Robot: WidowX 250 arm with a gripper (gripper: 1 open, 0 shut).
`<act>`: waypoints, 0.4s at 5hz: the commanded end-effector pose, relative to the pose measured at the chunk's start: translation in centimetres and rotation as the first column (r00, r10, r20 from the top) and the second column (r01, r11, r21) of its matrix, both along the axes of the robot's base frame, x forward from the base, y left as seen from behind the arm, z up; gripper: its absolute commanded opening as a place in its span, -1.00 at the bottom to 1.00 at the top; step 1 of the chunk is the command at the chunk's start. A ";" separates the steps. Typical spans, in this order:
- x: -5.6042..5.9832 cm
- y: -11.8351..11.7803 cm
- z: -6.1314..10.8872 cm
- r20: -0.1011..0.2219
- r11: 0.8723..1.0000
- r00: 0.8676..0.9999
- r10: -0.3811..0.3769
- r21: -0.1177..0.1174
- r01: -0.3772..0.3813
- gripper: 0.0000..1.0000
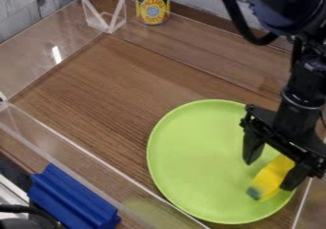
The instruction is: Put the banana in the green plate
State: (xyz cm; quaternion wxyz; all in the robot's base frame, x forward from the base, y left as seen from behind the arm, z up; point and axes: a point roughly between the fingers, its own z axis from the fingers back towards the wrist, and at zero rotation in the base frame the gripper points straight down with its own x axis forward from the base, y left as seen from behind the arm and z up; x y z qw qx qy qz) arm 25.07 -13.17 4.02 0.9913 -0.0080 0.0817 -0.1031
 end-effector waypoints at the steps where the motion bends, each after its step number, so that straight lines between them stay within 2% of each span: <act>1: 1.1 -0.1 1.2 0.035 1.000 0.999 0.020 -0.024 -0.019 1.00; 2: 1.1 0.0 1.3 0.027 0.999 0.999 0.030 -0.024 -0.029 1.00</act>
